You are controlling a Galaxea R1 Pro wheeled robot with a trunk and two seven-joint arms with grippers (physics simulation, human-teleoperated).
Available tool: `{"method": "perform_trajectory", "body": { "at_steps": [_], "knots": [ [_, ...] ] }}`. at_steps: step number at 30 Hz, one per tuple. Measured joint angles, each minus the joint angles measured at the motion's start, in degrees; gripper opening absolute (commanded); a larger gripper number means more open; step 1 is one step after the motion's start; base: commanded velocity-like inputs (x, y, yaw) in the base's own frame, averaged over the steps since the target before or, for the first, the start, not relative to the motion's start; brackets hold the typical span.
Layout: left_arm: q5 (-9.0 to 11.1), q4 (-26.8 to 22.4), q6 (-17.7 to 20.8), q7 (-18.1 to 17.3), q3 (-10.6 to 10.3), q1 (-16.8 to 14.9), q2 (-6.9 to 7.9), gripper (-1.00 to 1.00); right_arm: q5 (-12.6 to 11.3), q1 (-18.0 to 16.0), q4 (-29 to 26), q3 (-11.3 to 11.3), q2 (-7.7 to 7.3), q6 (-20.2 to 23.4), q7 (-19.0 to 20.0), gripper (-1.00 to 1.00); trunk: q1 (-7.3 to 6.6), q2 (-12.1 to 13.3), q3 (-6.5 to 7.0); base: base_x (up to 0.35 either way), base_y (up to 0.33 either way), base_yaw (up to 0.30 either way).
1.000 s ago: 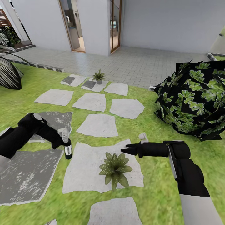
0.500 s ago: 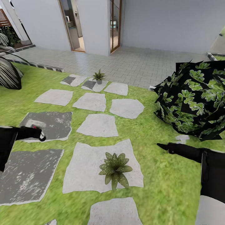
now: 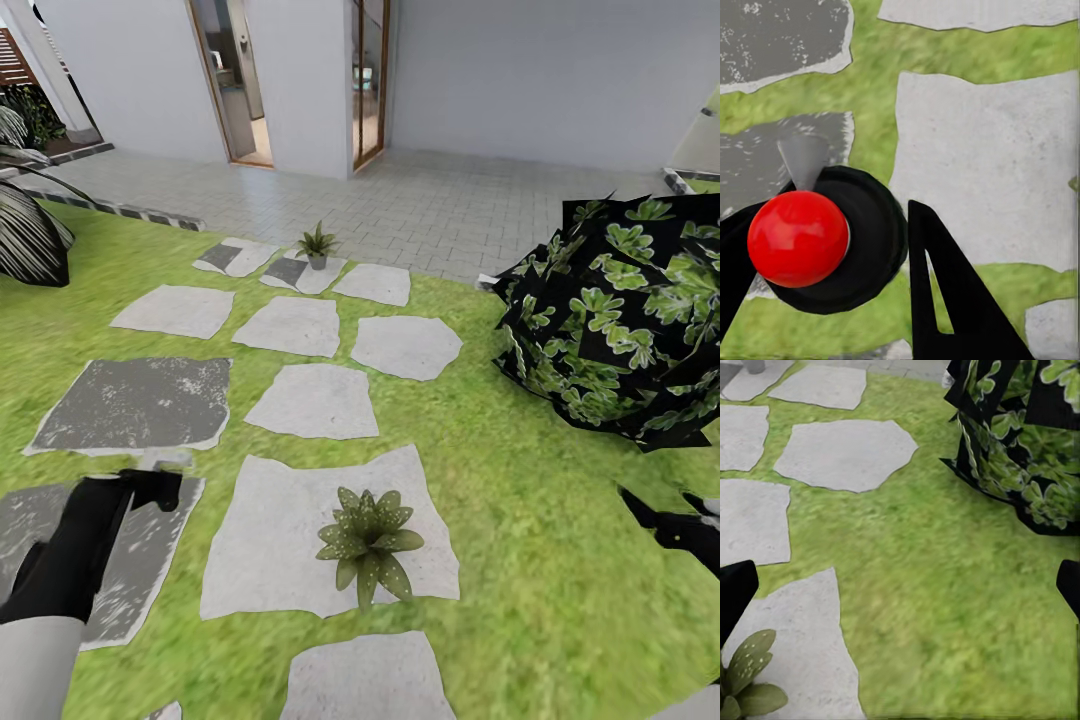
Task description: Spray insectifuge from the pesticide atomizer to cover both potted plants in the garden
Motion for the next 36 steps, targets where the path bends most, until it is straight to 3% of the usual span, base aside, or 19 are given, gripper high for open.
{"method": "perform_trajectory", "body": {
  "at_steps": [2, 4, 8, 10, 13, 15, 26, 36],
  "knots": [
    [0.15, 0.02, -0.01, 0.00, -0.03, 1.34, -0.18, -1.00, 0.00, 0.00, -0.02, -1.29, 1.09, -0.42, -0.19, 1.00, 0.00, 0.00, 0.00, 0.000, 0.000, 0.000],
    [0.29, 0.06, 0.02, 0.07, -0.05, 2.03, -1.27, -1.00, 0.05, 0.00, -0.02, -1.83, 2.74, -2.25, -0.35, 1.00, 0.00, 0.00, 0.00, 0.000, 0.000, 0.000],
    [0.00, 0.30, -0.02, 0.09, -0.05, 2.21, -2.31, -1.00, 0.44, -0.02, 0.03, -1.91, 3.34, -3.02, -2.10, 1.00, 0.00, 0.00, 0.00, 0.000, 0.000, 0.000],
    [-0.04, 0.38, -0.03, 0.09, -0.05, 2.23, -2.46, -1.00, 1.58, -0.02, 0.48, -1.85, 3.39, -2.96, -7.74, 1.00, 0.00, 0.00, 0.00, 0.000, 0.000, 0.000],
    [-0.05, 0.43, -0.13, 0.10, -0.08, 2.25, -2.54, -1.00, 4.65, -0.02, 3.30, -1.77, 3.42, -2.80, -20.18, 1.00, 0.00, 0.00, 0.00, 0.000, 0.000, 0.000],
    [-0.06, 0.44, -0.17, 0.10, -0.09, 2.23, -2.58, -1.00, 5.56, -0.03, 6.62, -1.70, 3.43, -2.76, -23.30, 1.00, 0.00, 0.00, 0.00, 0.000, 0.000, 0.000],
    [0.19, 0.09, -0.15, -0.08, 0.00, 5.39, -2.56, -1.00, 5.90, -0.03, 8.38, -1.55, 3.42, -2.64, -24.49, 1.00, 0.00, 0.00, 0.00, -0.009, 0.024, 0.000],
    [0.27, 0.10, -0.18, -0.12, -0.27, 5.50, -2.57, -1.00, 5.80, -0.02, 8.28, -1.56, 3.42, -2.06, -24.53, 1.00, 0.01, 0.00, 0.01, -0.108, 0.273, 0.000]
  ]
}}
